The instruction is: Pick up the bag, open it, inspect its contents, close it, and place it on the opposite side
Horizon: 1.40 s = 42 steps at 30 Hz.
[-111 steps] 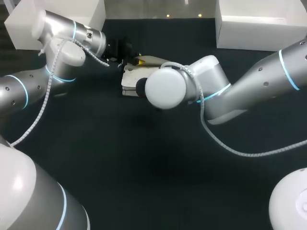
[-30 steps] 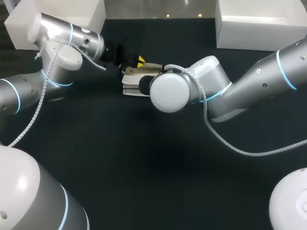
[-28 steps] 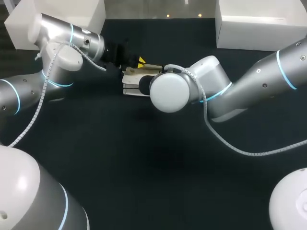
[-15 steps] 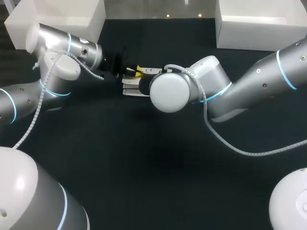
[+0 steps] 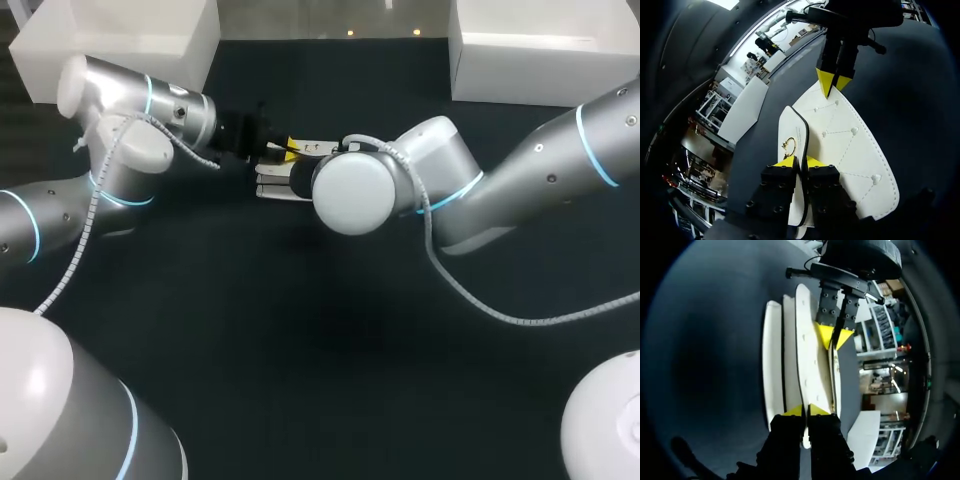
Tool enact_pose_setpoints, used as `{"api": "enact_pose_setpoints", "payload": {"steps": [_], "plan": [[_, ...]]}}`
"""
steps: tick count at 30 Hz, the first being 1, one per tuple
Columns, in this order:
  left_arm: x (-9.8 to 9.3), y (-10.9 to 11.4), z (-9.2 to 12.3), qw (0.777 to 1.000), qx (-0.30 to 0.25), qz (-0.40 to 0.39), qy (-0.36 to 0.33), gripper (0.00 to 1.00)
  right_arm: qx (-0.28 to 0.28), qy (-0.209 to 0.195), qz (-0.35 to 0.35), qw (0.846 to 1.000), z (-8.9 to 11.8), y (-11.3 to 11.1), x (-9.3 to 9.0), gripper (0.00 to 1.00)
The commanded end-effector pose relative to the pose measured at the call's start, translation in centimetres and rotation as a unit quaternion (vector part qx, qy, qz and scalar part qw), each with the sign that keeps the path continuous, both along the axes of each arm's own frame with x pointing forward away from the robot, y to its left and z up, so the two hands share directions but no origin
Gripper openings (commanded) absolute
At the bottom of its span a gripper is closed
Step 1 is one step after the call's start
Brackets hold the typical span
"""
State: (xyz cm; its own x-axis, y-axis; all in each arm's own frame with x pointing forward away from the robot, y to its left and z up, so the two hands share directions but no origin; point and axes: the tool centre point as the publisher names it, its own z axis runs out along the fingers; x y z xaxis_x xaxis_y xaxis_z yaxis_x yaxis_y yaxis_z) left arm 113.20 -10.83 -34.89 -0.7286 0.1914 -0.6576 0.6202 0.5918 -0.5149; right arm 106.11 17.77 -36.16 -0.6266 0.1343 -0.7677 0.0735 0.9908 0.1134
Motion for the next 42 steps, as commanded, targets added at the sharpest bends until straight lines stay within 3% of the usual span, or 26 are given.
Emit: {"api": "enact_pose_setpoints", "payload": {"steps": [1, 6, 17, 27, 42], "plan": [[-0.3, -0.3, 0.0, 1.0, -0.003, -0.009, -0.009, 0.03, 0.001, -0.003, 0.0, 1.0, 0.0, 0.1, -0.1, 0.0], [-0.6, -0.6, 0.0, 1.0, 0.006, -0.023, -0.017, 0.0, 0.001, -0.003, 0.0, 1.0, 0.0, 0.1, -0.1, 0.0], [-0.1, 1.0, -0.7, 0.999, 0.002, -0.04, -0.019, 0.0, 0.001, -0.003, 0.0, 1.0, 0.0, 0.1, -0.1, 0.0], [1.3, -0.9, -0.9, 1.0, 0.024, 0.014, -0.003, 0.0, 0.001, -0.003, 0.0, 1.0, 0.0, 0.1, -0.1, 0.0], [0.5, 0.0, -0.2, 1.0, 0.011, -0.017, -0.011, 0.0, 0.001, -0.003, 0.0, 1.0, 0.0, 0.1, -0.1, 0.0]]}}
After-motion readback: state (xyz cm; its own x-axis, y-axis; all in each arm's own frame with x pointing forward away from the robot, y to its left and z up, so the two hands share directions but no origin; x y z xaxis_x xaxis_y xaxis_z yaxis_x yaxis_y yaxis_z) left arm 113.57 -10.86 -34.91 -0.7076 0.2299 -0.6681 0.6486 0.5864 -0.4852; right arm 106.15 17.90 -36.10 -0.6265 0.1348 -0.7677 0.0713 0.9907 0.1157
